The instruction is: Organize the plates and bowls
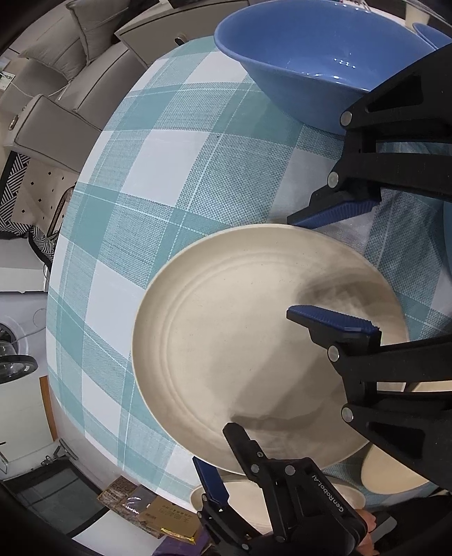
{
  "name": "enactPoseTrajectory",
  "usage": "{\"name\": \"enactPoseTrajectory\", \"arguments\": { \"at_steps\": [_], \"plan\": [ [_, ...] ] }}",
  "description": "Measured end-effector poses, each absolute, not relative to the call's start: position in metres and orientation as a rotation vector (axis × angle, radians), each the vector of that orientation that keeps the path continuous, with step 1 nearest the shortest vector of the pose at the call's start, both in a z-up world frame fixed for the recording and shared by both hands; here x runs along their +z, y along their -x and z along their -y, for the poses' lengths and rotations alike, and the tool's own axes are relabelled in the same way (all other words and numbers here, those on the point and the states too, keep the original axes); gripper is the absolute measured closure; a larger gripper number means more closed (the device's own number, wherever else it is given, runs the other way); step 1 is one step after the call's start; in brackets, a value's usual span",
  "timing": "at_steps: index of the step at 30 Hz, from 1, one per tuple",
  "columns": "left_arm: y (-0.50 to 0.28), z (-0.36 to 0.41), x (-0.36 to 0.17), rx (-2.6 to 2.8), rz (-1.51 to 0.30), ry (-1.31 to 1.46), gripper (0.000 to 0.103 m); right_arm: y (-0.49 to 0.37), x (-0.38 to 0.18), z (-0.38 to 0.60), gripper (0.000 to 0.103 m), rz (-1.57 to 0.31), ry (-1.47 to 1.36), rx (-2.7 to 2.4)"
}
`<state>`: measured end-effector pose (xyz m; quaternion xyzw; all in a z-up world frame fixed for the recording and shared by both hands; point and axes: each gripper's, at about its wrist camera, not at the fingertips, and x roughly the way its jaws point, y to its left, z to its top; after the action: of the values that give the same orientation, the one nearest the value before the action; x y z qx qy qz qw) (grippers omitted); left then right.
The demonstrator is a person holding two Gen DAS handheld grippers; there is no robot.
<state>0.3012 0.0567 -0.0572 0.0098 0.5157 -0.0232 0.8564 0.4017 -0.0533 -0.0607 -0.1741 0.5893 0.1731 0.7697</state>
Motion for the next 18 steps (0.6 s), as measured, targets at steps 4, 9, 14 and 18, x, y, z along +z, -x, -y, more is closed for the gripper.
{"name": "enactPoseTrajectory", "arguments": {
  "at_steps": [4, 9, 14, 18],
  "plan": [
    [-0.3005, -0.0532, -0.0562, -0.052, -1.077, -0.029, 0.068, -0.4015, -0.0594, 0.0580, 0.072, -1.270, 0.374, 0.366],
    [-0.2996, -0.0543, -0.0563, -0.039, -1.069, -0.021, 0.072, -0.3994, -0.0588, 0.0607, 0.081, -1.249, 0.388, 0.355],
    [-0.2998, -0.0562, -0.0548, -0.029, -1.056, -0.003, 0.075, -0.3977, -0.0585, 0.0614, 0.083, -1.223, 0.391, 0.341],
    [-0.3008, -0.0560, -0.0538, -0.022, -1.050, 0.000, 0.075, -0.3978, -0.0550, 0.0630, 0.083, -1.206, 0.377, 0.338]
  ]
}}
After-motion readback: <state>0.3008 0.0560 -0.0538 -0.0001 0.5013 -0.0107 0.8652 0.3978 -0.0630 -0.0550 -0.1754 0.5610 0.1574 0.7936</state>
